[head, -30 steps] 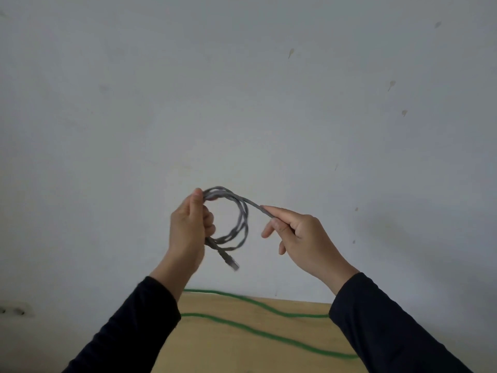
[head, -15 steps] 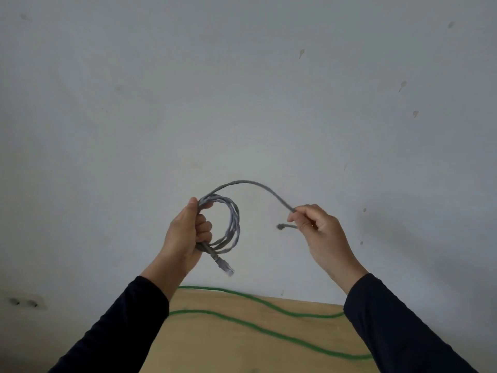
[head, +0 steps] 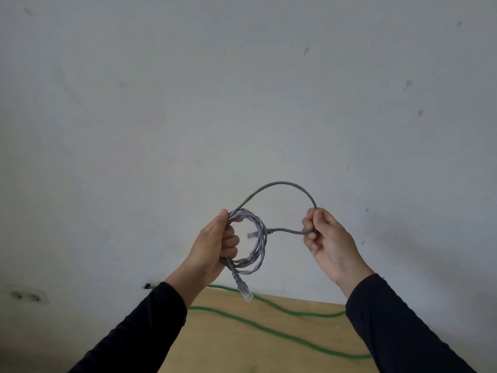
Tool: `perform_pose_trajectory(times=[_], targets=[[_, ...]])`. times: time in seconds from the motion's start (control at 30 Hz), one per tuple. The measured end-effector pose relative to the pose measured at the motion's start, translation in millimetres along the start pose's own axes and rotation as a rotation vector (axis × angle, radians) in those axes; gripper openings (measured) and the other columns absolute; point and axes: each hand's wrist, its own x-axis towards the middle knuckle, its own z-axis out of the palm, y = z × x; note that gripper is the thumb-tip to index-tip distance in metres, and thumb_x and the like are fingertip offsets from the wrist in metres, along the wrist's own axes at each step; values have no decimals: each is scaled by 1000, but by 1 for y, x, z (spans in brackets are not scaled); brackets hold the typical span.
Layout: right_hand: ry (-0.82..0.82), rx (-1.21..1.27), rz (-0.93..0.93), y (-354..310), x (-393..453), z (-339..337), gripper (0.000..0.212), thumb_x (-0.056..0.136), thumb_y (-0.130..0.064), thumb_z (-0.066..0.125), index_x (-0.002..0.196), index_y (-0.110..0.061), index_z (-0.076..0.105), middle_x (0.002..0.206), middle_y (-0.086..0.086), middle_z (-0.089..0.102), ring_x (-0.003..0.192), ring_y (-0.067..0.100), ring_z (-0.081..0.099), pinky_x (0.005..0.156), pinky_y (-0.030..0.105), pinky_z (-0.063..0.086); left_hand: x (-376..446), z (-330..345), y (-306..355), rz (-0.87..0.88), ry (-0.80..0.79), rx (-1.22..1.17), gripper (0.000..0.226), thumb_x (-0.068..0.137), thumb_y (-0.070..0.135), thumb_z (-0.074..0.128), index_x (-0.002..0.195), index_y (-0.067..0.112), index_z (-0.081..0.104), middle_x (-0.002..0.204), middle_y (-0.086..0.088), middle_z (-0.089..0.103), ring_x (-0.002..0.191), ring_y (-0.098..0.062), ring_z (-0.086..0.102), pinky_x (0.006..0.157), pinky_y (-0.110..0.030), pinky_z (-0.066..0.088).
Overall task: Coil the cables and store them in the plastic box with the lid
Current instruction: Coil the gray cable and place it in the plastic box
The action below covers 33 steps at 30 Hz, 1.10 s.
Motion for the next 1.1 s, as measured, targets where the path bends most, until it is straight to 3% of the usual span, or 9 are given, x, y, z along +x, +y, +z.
perform_pose_trajectory(times=[0.3, 0.4, 0.5, 0.57, 0.7, 0.8, 0.9, 1.0, 1.1], targets=[[-75, -35, 36, 11, -6, 15, 29, 98, -15, 39, 74, -13, 56, 61, -2, 48, 48, 6, 39, 40, 14, 30, 2, 20, -13, -57, -60, -139, 38, 98, 35, 36, 80, 10, 58, 48, 10, 23, 36, -1, 21, 32, -12, 20], [-141, -296, -38, 22, -15, 30, 30, 95, -4, 46, 77, -15, 67, 64, 0, 57, 52, 11, 47, 45, 18, 40, 2, 27, -16, -72, -32, -258, 36, 97, 35, 37, 81, 9, 56, 46, 9, 26, 33, 0, 23, 30, -11, 20], [-106, -732, -147, 27, -19, 36, 36, 89, 1, 49, 80, -24, 73, 76, 0, 66, 53, 12, 49, 53, 19, 40, 1, 29, -14, -47, 2, -233, 36, 97, 35, 38, 81, 10, 57, 46, 10, 26, 34, -1, 23, 31, -10, 20], [-55, -997, -233, 24, -20, 36, 23, 90, -5, 50, 86, -12, 71, 79, 2, 65, 57, 11, 50, 54, 16, 36, 1, 26, -11, -38, 19, -225, 36, 98, 34, 37, 81, 9, 57, 45, 10, 24, 34, -1, 22, 31, -11, 20], [122, -1036, -432, 19, -22, 43, 21, 91, -4, 39, 92, -9, 59, 94, -7, 57, 57, 0, 43, 56, 10, 34, 3, 19, -8, -10, 64, -241, 36, 98, 33, 38, 78, 9, 55, 44, 11, 23, 34, -1, 21, 32, -12, 18], [229, -1043, -800, 18, -28, 53, 35, 90, -14, 32, 118, -7, 51, 91, 1, 52, 77, 8, 42, 70, 8, 32, 4, 17, -10, 38, 96, -156, 36, 99, 31, 38, 78, 9, 56, 46, 11, 21, 37, -3, 19, 34, -14, 16], [123, -1225, -1062, 19, -32, 61, 31, 91, -17, 43, 116, -5, 57, 86, 7, 51, 73, 16, 47, 66, 15, 39, 1, 17, -12, 109, 100, 7, 37, 99, 33, 37, 77, 9, 55, 50, 9, 19, 41, -6, 17, 37, -17, 17], [34, -1372, -1031, 26, -26, 65, 27, 88, -27, 50, 98, -8, 66, 79, 6, 52, 69, 19, 53, 60, 19, 40, -4, 20, -14, 165, 50, 195, 38, 99, 35, 37, 83, 6, 55, 56, 1, 25, 48, -11, 19, 41, -20, 20], [3, -1325, -927, 30, -20, 63, 20, 85, -22, 56, 97, -9, 67, 78, 4, 54, 67, 18, 56, 66, 13, 35, -9, 23, -13, 197, 27, 254, 42, 99, 31, 37, 63, 15, 53, 55, 2, 22, 47, -11, 18, 40, -18, 21]])
